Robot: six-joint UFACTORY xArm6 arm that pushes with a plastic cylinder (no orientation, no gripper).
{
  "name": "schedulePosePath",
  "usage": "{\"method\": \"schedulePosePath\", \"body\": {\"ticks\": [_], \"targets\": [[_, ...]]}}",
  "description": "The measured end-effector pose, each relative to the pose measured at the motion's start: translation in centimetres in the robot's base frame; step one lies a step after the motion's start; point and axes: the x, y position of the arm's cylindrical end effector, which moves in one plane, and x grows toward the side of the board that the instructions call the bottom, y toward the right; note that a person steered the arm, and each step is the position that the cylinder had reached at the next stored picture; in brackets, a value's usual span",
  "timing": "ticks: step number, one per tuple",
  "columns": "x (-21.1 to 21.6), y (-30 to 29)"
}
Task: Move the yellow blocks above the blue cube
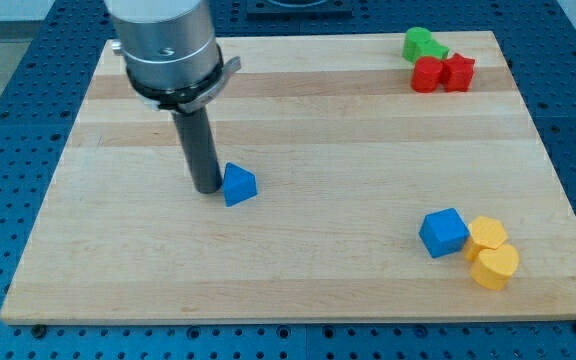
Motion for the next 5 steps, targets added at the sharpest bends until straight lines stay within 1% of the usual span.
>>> {"method": "schedulePosePath", "body": {"ticks": [1, 3, 4, 5], "targets": [[6.0, 1.2], [11.4, 13.9], [13.2, 21.5], [14.1, 27.3]]}}
